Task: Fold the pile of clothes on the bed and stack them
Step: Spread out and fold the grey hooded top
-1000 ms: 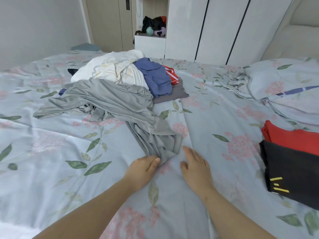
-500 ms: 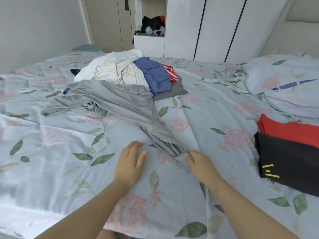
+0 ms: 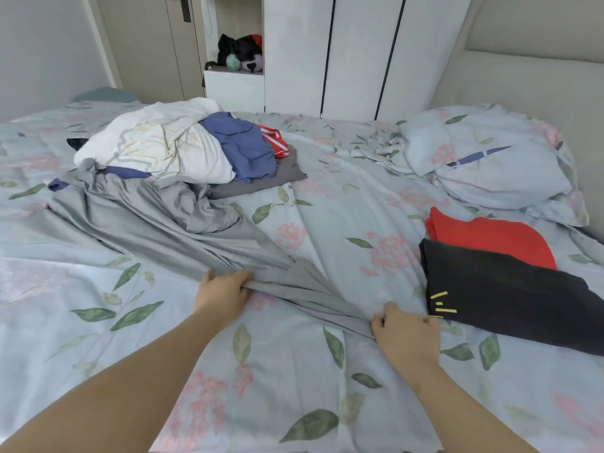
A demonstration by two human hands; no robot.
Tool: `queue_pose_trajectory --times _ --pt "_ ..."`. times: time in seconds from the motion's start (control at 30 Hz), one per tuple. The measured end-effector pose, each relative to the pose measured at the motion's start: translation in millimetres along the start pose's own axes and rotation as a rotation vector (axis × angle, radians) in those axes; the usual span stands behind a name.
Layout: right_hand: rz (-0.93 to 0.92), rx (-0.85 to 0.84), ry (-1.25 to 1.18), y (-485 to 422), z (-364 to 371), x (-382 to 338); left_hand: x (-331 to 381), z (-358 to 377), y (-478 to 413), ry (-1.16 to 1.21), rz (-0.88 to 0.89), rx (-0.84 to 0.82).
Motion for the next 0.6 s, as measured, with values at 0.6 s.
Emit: queue_pose_trajectory --times 0.6 --pt "-0.309 -0.191 -0.544 3 -7 -24 30 -29 57 0.238 0.008 -0.17"
Point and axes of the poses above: each hand's wrist, its own y-axis away from the middle knuckle, its own z-axis out of the palm, x = y × z, the point moved 5 cm from there along -y, towards the middle knuckle, and after that the axes turned 12 degrees about y, right-handed, at the moved point
